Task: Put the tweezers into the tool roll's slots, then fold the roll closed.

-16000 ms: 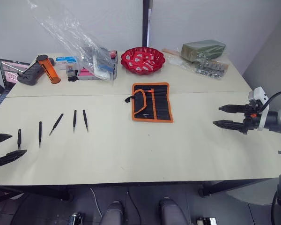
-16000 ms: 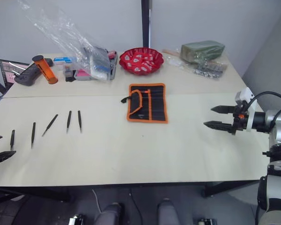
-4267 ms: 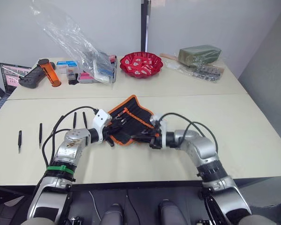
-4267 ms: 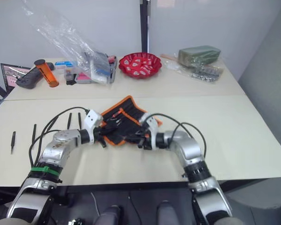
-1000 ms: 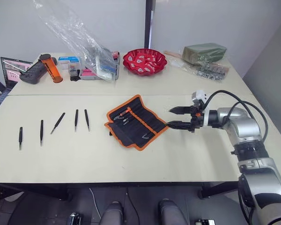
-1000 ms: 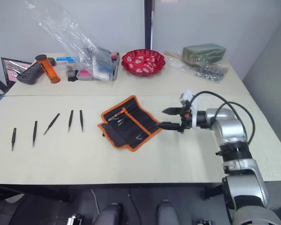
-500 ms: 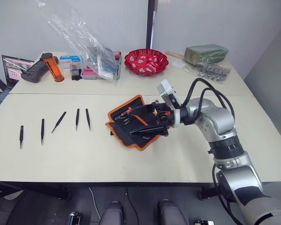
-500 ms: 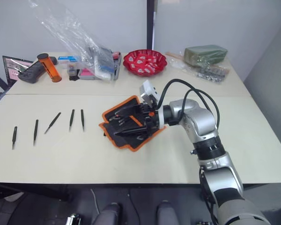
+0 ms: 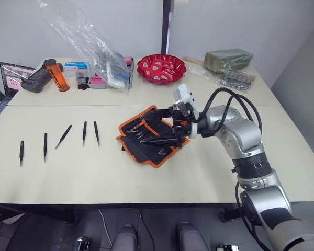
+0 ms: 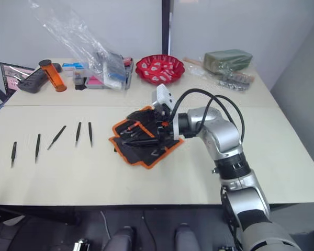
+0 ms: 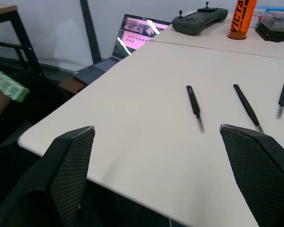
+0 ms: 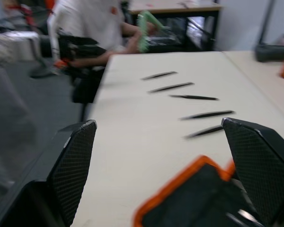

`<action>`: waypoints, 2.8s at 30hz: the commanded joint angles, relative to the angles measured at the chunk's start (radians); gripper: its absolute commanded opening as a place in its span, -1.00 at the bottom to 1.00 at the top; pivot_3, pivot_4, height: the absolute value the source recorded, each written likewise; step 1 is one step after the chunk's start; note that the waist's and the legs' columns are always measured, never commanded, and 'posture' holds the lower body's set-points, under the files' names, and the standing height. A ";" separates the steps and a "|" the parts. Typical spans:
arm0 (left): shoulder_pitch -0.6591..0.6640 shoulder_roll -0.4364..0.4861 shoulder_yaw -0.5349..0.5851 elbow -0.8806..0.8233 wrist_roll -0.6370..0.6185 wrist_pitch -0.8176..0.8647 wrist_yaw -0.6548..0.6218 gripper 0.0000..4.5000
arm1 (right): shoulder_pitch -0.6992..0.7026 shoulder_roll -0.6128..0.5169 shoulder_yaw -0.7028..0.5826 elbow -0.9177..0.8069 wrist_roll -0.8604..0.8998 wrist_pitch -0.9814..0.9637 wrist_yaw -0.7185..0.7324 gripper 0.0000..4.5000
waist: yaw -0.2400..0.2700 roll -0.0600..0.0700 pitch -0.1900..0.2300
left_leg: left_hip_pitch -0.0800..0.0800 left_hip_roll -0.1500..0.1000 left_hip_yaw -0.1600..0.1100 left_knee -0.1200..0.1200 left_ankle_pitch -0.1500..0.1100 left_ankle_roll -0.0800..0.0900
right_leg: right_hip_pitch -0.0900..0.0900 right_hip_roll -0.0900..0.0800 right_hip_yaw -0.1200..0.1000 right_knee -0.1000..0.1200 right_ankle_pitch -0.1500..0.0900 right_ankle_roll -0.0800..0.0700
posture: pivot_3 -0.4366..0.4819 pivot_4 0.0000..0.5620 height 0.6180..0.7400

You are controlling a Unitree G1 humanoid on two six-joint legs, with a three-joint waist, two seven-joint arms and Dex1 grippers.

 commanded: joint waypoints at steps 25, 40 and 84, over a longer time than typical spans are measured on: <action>-0.562 0.161 -0.332 0.473 0.248 0.188 0.114 0.31 | 0.006 -0.065 -0.056 -0.138 0.108 0.154 -0.085 1.00 | 0.001 0.000 0.000 | 0.000 0.001 0.000 -0.001 0.000 0.000 | -0.002 0.000 0.000 0.003 0.001 -0.001 | -0.05 -0.47 1.00; -0.610 0.149 -0.287 0.464 0.256 0.134 0.147 -0.99 | 0.038 -0.090 -0.043 -0.176 0.101 0.170 -0.115 1.00 | 0.004 0.000 0.000 | 0.000 0.000 0.000 0.000 0.000 0.000 | -0.002 0.000 0.000 0.003 0.001 -0.001 | -0.05 -0.47 1.00; -1.321 0.194 -1.273 0.334 0.448 0.515 -0.653 -0.99 | 0.224 -0.284 -0.026 -0.299 0.022 0.245 -0.241 1.00 | -0.006 0.001 0.002 | -0.004 0.000 -0.001 0.002 0.001 0.000 | -0.002 0.001 0.000 0.002 0.000 0.000 | -0.05 -0.47 1.00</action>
